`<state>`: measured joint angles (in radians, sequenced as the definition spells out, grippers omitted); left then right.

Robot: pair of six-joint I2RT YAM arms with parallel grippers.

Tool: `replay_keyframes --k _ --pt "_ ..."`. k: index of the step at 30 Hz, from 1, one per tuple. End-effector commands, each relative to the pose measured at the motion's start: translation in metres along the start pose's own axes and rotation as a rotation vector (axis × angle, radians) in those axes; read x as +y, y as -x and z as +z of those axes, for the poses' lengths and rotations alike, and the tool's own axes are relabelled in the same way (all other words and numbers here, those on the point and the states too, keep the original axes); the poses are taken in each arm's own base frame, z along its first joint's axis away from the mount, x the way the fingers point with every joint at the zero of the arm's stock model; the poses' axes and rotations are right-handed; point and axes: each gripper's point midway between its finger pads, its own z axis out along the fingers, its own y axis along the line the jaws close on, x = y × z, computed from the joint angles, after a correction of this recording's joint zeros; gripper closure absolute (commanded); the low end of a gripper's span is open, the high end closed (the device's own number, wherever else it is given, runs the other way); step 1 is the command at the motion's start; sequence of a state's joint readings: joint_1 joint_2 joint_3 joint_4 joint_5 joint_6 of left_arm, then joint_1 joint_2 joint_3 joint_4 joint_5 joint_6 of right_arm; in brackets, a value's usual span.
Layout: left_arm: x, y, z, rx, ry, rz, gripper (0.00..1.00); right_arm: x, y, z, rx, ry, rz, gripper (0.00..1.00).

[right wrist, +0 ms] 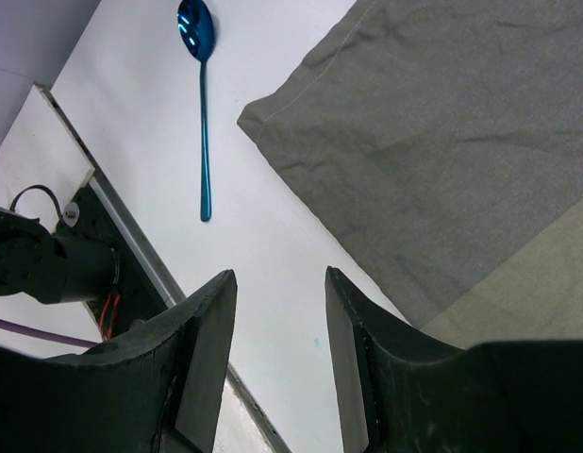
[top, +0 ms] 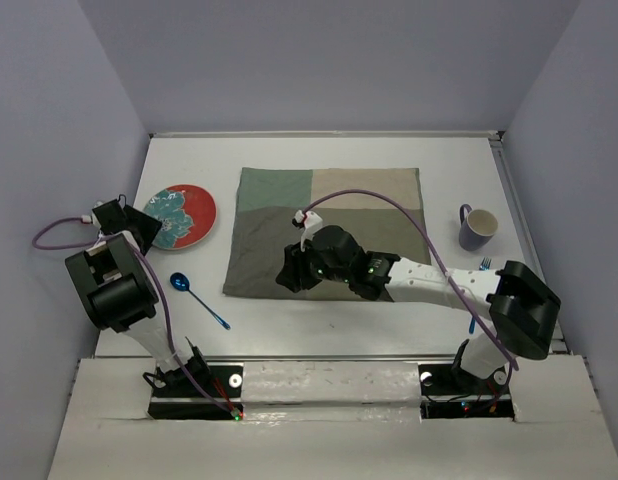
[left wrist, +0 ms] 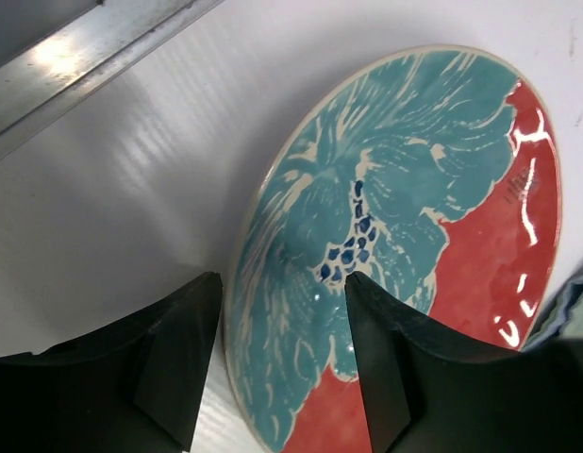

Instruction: Set the dinner table for one person

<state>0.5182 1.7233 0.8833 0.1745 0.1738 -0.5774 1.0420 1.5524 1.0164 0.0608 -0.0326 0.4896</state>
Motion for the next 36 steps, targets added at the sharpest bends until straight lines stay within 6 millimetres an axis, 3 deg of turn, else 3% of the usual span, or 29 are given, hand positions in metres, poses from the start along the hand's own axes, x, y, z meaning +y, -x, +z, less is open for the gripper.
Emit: replay_keyframes --k 1,6,8,10,13,19,22,26,32,36 --pt "-0.008 -0.011 0.015 0.051 -0.077 -0.068 0.35 0.005 0.011 0.004 -0.048 0.008 -0.011 0.52" --pt "-0.015 -0.009 0.015 0.028 -0.123 -0.095 0.48 0.006 0.014 0.002 -0.061 0.01 -0.005 0.52" --pt "-0.015 -0.009 0.015 0.028 -0.13 -0.099 0.6 0.002 0.017 0.002 -0.077 -0.012 -0.004 0.53" --pt "-0.018 -0.012 0.014 0.034 -0.155 -0.106 0.8 0.003 0.019 0.001 -0.083 -0.014 -0.004 0.53" --pt "-0.023 -0.01 0.01 0.022 -0.186 -0.106 1.0 0.002 0.021 -0.003 -0.092 -0.016 -0.003 0.53" --pt "-0.045 0.006 -0.012 -0.051 -0.299 -0.124 1.0 -0.002 0.025 -0.009 -0.117 -0.04 -0.011 0.53" --pt "-0.07 0.021 -0.035 -0.104 -0.434 -0.169 1.0 -0.005 0.029 -0.013 -0.136 -0.056 -0.027 0.53" --pt "-0.108 0.047 -0.072 -0.195 -0.615 -0.197 1.0 -0.015 0.038 -0.022 -0.159 -0.064 -0.006 0.52" --pt "-0.152 0.073 -0.128 -0.252 -0.822 -0.181 1.0 -0.031 0.055 -0.043 -0.212 -0.043 0.029 0.42" --pt "-0.177 0.084 -0.171 -0.299 -0.923 -0.129 1.0 -0.041 0.063 -0.055 -0.224 -0.021 0.047 0.41"
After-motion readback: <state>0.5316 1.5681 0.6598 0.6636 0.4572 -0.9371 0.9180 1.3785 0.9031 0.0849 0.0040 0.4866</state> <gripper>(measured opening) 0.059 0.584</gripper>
